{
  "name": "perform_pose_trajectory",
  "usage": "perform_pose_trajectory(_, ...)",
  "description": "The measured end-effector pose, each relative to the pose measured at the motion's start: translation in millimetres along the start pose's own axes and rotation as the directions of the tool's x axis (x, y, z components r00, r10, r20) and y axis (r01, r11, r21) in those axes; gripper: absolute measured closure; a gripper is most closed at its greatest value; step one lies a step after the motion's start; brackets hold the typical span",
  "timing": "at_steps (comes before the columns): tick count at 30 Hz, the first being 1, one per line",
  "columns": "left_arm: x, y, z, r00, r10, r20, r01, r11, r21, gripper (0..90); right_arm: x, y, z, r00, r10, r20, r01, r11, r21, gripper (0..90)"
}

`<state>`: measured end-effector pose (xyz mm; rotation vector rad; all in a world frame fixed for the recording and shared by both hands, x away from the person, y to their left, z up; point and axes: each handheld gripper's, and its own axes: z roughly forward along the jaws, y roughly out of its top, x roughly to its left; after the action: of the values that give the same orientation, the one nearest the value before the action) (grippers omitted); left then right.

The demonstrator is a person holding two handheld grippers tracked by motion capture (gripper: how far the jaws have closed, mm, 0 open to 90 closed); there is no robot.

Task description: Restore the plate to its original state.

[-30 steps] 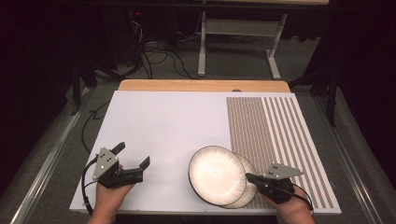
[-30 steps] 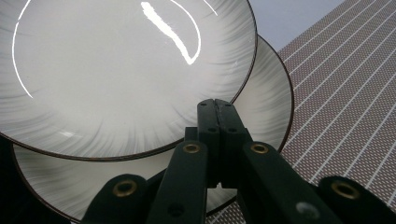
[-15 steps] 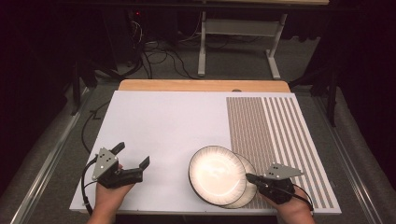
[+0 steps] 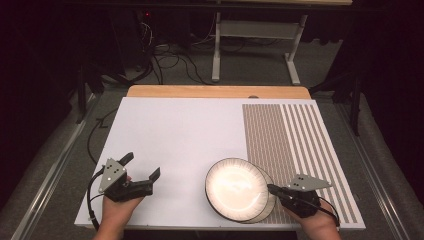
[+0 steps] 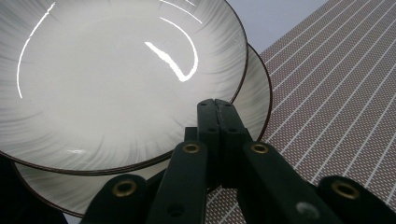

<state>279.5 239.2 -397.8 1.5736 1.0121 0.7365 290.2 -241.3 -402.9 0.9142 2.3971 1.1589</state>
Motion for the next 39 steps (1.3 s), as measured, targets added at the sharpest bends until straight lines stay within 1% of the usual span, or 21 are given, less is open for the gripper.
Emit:
perform_pose_trajectory(18,0.1,0.2,-0.3,1.0000,0.002,-0.001,-0.002,1.0000,0.000,0.3,-0.3,-0.2,-2.2,0.9999,-0.011,0.006,0.011,1.000,-0.004,90.0)
perform_pose_trajectory(23,-0.2,0.2,-0.1,1.0000,0.001,-0.001,-0.001,1.0000,0.000,0.3,-1.4,-0.6,-4.4,0.9999,0.001,0.012,-0.001,1.000,-0.011,90.0)
perform_pose_trajectory(30,-0.6,0.2,-0.3,1.0000,0.002,0.000,-0.002,1.0000,0.001,0.3,-2.9,-1.3,-6.2,0.9998,0.006,0.017,-0.005,1.000,-0.017,90.0)
perform_pose_trajectory(36,-0.4,0.3,-0.5,1.0000,0.000,-0.001,0.000,1.0000,-0.001,0.3,-6.4,-2.1,-10.5,0.9993,0.024,0.030,-0.023,0.999,-0.024,90.0)
perform_pose_trajectory(37,-0.2,0.1,-0.1,1.0000,0.003,0.001,-0.003,1.0000,0.001,0.3,-7.9,-2.4,-11.7,0.9993,0.029,0.024,-0.028,0.999,-0.035,90.0)
perform_pose_trajectory(39,-0.2,0.0,0.1,1.0000,0.003,0.001,-0.003,1.0000,0.003,0.3,-7.7,-2.2,-12.3,0.9993,0.028,0.023,-0.027,0.999,-0.034,90.0)
